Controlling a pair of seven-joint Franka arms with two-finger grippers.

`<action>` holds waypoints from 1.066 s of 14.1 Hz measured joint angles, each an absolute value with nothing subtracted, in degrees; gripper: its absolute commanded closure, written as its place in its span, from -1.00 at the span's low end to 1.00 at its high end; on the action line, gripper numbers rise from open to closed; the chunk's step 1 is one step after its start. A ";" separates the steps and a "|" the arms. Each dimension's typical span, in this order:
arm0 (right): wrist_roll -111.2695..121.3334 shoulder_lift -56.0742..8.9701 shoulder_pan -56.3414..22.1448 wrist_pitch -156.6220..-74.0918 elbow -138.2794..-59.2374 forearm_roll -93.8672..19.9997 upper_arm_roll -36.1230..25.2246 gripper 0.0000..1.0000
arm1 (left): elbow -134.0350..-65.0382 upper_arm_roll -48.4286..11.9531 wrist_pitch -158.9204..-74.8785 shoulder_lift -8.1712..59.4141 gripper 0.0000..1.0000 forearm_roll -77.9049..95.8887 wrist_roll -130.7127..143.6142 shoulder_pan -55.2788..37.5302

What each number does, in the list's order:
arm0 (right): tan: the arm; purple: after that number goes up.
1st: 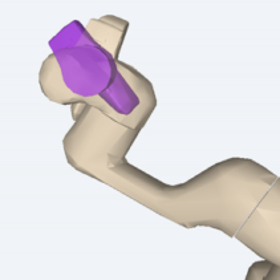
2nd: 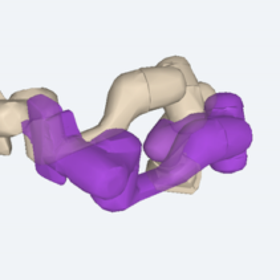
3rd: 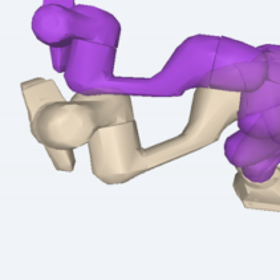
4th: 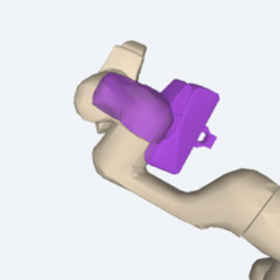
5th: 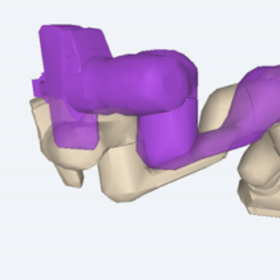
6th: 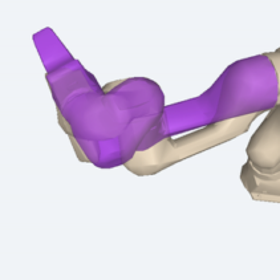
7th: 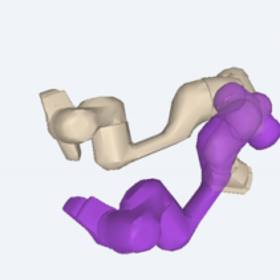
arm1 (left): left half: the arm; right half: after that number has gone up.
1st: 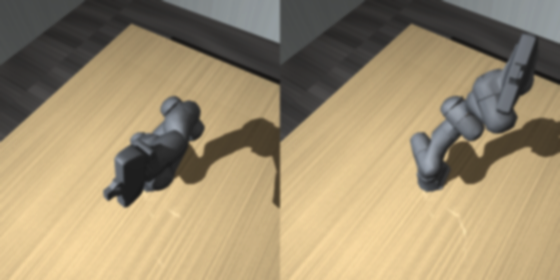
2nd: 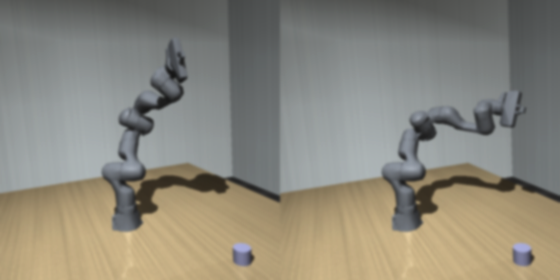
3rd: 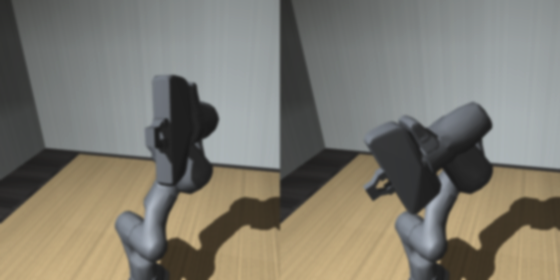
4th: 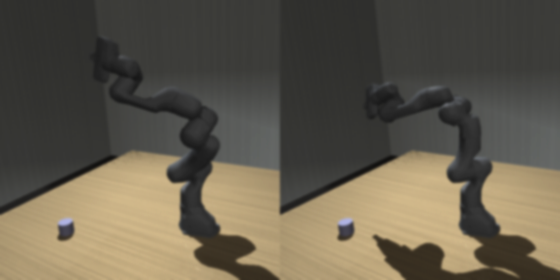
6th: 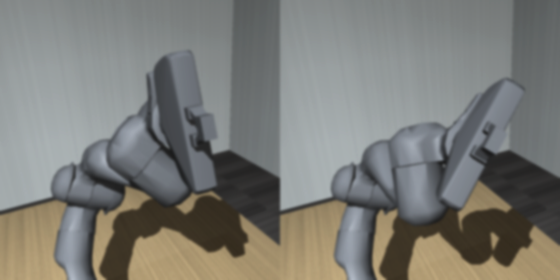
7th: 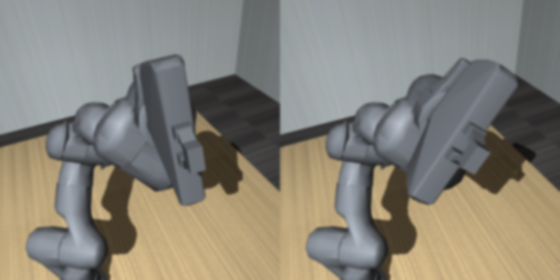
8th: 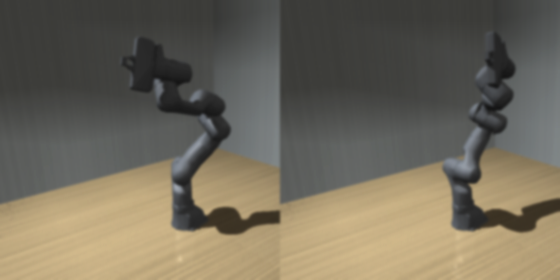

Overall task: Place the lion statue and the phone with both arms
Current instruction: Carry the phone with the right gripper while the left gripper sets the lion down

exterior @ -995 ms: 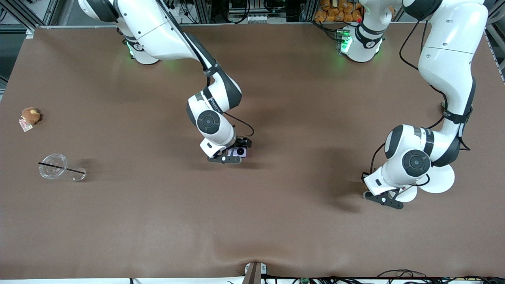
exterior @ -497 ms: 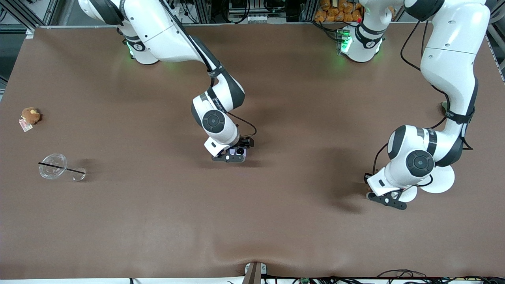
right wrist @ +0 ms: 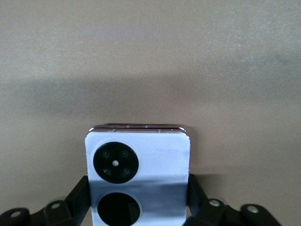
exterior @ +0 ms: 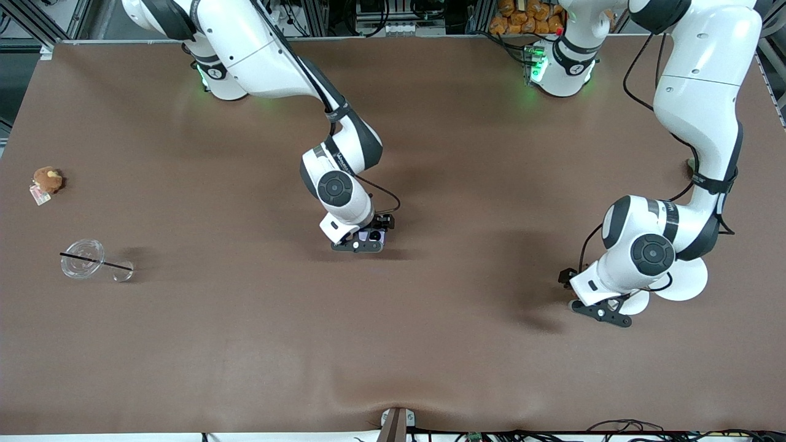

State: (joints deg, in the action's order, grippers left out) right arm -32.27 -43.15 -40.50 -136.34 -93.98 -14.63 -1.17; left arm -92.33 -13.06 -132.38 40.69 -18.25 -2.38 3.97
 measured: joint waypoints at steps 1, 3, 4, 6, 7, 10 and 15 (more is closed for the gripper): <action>-32.27 -43.18 -40.42 -135.03 -93.52 -14.63 -1.38 1.00 | -92.05 -13.27 -131.87 40.44 -1.00 -18.25 -2.38 3.89; -32.26 -43.06 -39.28 -128.06 -90.62 -14.63 -1.97 1.00 | -91.63 -13.45 -129.78 39.35 -1.00 -18.25 -2.38 3.56; -32.25 -42.60 -38.09 -123.70 -88.45 -14.63 -2.20 1.00 | -91.52 -13.53 -128.75 38.55 -1.00 -18.25 -2.38 3.15; -32.11 -40.60 -34.87 -118.13 -85.37 -14.63 -2.77 1.00 | -90.88 -13.68 -125.57 36.76 -1.00 -18.25 -2.38 1.37; -31.90 -39.25 -32.96 -117.07 -84.73 -14.63 -2.92 1.00 | -90.23 -13.71 -123.55 35.92 -1.00 -18.25 -2.28 0.29; -31.51 -35.80 -27.70 -113.76 -84.43 -14.62 -3.18 1.00 | -88.60 -14.18 -118.12 32.84 -1.00 -18.25 -1.58 -1.50; -26.48 -34.42 -18.53 -106.43 -83.12 -13.94 -4.53 1.00 | -87.47 -15.73 -108.26 24.66 -1.00 -13.33 1.58 -1.35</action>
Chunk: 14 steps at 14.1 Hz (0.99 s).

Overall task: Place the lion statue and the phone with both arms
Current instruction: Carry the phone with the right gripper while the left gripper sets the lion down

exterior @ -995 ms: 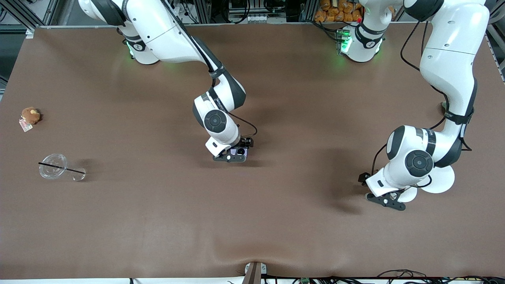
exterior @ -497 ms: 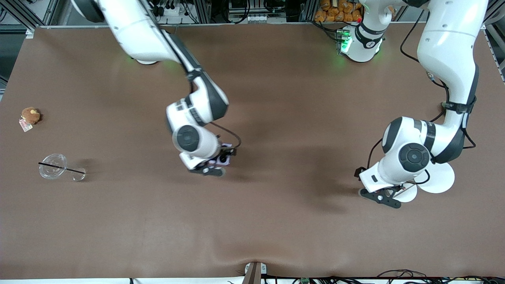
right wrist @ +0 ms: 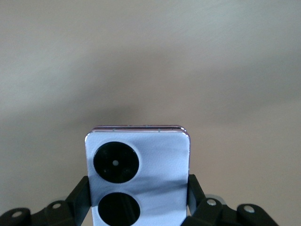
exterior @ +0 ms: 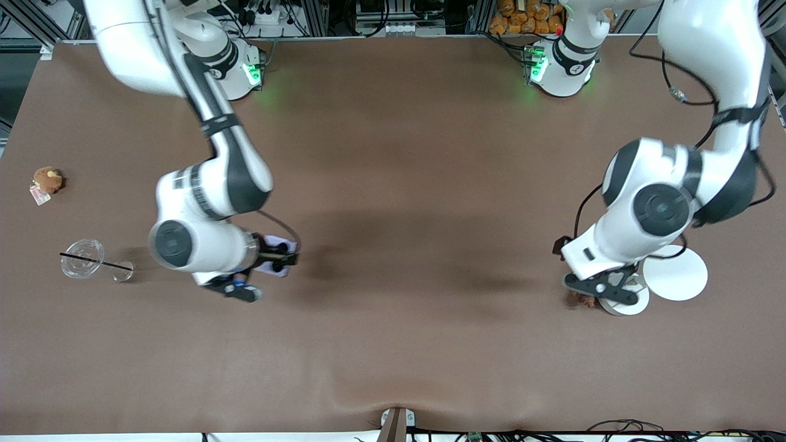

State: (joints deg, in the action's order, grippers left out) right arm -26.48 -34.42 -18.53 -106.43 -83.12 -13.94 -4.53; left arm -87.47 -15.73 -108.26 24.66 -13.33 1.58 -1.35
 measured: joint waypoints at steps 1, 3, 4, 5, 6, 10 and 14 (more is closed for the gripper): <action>-24.95 -34.42 -16.50 -105.82 -83.13 -13.54 -4.84 1.00 | -87.33 -15.72 -106.46 22.55 -1.00 -11.43 1.76 -1.21; -22.77 -34.48 -12.29 -104.98 -83.39 -10.33 -4.97 1.00 | -87.34 -15.70 -103.51 18.31 -1.00 -9.11 4.01 -0.80; -21.22 -34.53 -10.56 -104.88 -83.59 -8.01 -4.97 1.00 | -87.36 -15.71 -102.80 16.34 -1.00 -8.75 6.27 -0.70; -19.06 -34.63 -9.22 -104.89 -83.71 -6.37 -4.98 1.00 | -87.36 -15.77 -102.30 14.54 -1.00 -8.63 8.80 -0.71; -16.71 -34.75 -8.08 -104.93 -83.75 -5.56 -4.97 1.00 | -87.35 -15.90 -101.39 12.74 -1.00 -8.58 10.97 -0.72; -3.78 -35.74 -3.01 -112.91 -87.16 -5.10 -5.06 1.00 | -85.54 -15.78 -95.13 7.94 -1.00 -7.70 12.73 0.28; 3.79 -37.61 2.31 -118.96 -91.01 -5.10 -5.09 1.00 | -83.26 -15.38 -91.17 5.60 -1.00 -6.34 12.66 1.75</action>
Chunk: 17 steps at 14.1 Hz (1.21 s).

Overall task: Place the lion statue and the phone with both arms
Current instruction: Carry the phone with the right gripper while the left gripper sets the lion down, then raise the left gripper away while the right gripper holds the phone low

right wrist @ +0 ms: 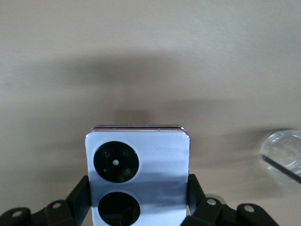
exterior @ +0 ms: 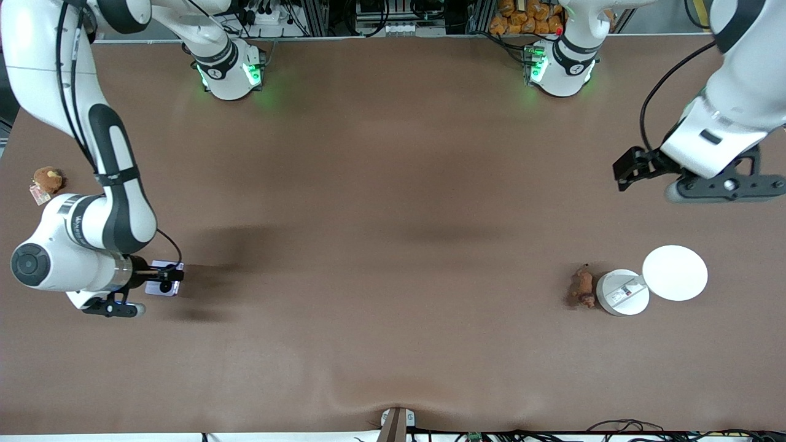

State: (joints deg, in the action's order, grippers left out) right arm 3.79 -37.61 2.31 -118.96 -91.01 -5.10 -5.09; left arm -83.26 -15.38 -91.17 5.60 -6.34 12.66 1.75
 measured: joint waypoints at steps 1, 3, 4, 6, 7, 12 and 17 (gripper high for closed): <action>3.95 -37.92 2.69 -119.07 -91.10 -5.10 -5.08 1.00 | -82.85 -15.04 -90.04 4.96 -1.00 -5.22 12.19 2.50; 3.96 -38.26 2.72 -119.85 -91.32 -5.10 -4.94 1.00 | -82.88 -11.82 -86.33 2.70 -1.00 -3.59 9.86 2.29; 3.96 -38.36 2.73 -120.21 -91.55 -5.10 -4.92 1.00 | -83.37 -8.04 -84.68 1.44 -1.00 -2.84 8.87 0.06; 3.96 -38.55 2.74 -122.52 -93.27 -5.10 -4.92 1.00 | -85.69 -0.88 -83.46 -1.04 -1.00 -0.61 8.06 -4.55; 3.96 -38.72 2.74 -124.63 -94.67 -5.10 -4.92 1.00 | -86.72 0.20 -83.45 -1.77 -1.00 -0.07 8.01 -5.09; 3.96 -39.29 2.80 -127.53 -97.31 -5.10 -4.94 1.00 | -87.79 -4.08 -83.45 -2.20 -1.00 0.06 8.29 -1.44; 3.96 -39.33 3.03 -127.53 -97.47 -5.10 -4.95 0.74 | -87.82 -4.49 -83.41 -2.55 -1.00 0.06 8.36 -1.04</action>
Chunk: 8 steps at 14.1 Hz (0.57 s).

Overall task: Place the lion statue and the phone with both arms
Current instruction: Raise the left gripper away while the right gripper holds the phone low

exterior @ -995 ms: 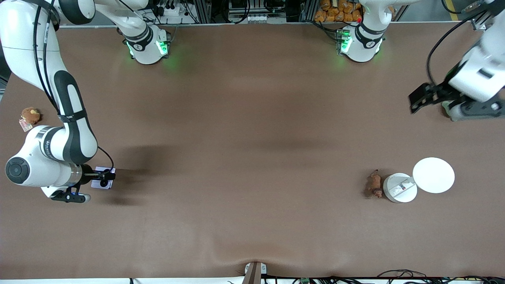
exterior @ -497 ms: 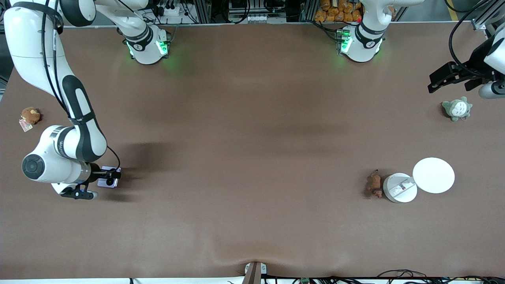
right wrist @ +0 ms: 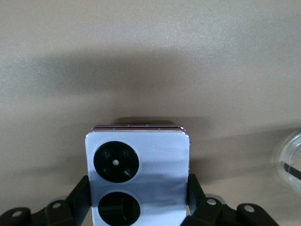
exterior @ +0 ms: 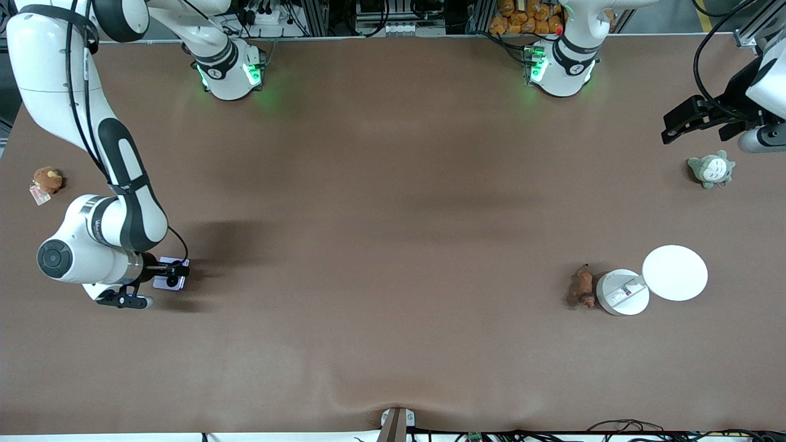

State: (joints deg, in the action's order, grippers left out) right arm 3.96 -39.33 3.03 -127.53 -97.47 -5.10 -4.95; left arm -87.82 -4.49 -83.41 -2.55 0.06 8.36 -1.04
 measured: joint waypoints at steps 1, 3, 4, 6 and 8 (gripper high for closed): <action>3.96 -39.34 3.07 -127.53 -97.53 -5.10 -4.95 0.56 | -87.87 -4.55 -83.38 -2.80 -1.00 0.06 8.37 -1.21; 3.96 -39.43 3.09 -127.53 -97.74 -5.10 -4.95 0.49 | -88.01 -4.64 -83.31 -3.15 -1.00 0.06 8.47 -1.49; 3.96 -39.50 3.09 -127.53 -97.92 -5.10 -4.95 0.43 | -88.10 -4.69 -83.30 -3.20 -1.00 0.06 8.47 -1.50; 3.96 -39.59 3.09 -127.53 -98.28 -5.10 -4.95 -0.03 | -88.43 -4.69 -83.30 -3.20 -1.00 0.06 8.47 -1.40; 3.96 -39.63 3.10 -127.55 -98.43 -5.10 -4.95 -1.00 | -88.66 -4.70 -83.30 -3.20 -1.00 0.06 8.47 -1.39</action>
State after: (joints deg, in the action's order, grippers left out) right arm 3.96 -39.63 3.10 -127.55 -98.43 -5.10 -4.95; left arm -88.66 -4.70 -83.30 -3.20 0.06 8.47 -1.39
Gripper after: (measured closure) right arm 0.159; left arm 0.000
